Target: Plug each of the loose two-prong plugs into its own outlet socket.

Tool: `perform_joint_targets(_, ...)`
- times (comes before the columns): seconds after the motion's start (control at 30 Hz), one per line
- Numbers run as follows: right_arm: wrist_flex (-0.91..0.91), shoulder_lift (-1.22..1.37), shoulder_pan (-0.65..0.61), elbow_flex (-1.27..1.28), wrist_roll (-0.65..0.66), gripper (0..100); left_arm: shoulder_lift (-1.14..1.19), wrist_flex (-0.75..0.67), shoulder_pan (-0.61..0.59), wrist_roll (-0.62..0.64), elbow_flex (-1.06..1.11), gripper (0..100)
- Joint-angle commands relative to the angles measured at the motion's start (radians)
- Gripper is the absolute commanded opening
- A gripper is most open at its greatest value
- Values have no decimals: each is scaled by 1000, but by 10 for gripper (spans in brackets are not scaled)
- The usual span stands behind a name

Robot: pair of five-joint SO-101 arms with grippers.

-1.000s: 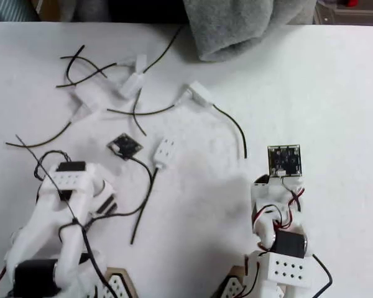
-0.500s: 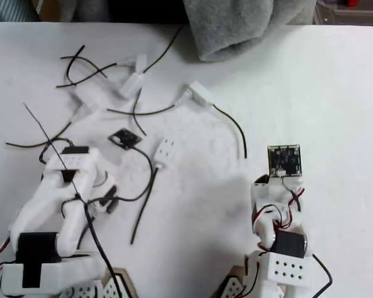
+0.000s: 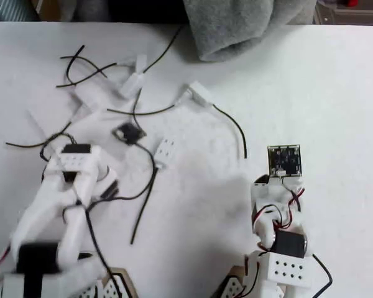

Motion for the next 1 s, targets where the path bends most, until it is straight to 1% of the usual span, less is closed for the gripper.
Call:
perform_joint_targets(0.0,1,-12,-2,-3,11,19,-242,0,108,-9,28,23)
perform_joint_targets(0.13,1,-12,-2,-3,11,19,-498,-35,219,5,129,23)
perform_joint_targets(0.23,-1,-12,-2,-3,11,19,-684,-137,249,114,222,23)
perform_joint_targets(0.33,-1,-12,-2,-3,11,19,-848,-275,252,226,330,23)
perform_joint_targets(0.4,-1,-12,-2,-3,11,19,-949,-365,257,284,404,23)
perform_joint_targets(0.5,-1,-12,-4,-3,11,19,-1104,-471,309,344,522,23)
perform_joint_targets(0.63,-1,-12,-4,-3,11,19,-1317,-552,417,404,667,23)
perform_joint_targets(0.73,-1,-12,-4,-3,11,19,-1480,-580,444,459,747,23)
perform_joint_targets(0.8,-1,-12,-4,-5,12,19,-1534,-588,444,494,763,23)
perform_joint_targets(0.9,-1,-12,-4,-11,12,19,-1501,-626,444,531,764,23)
perform_joint_targets(0.97,-15,-12,-30,-21,12,19,-1509,-655,450,543,761,23)
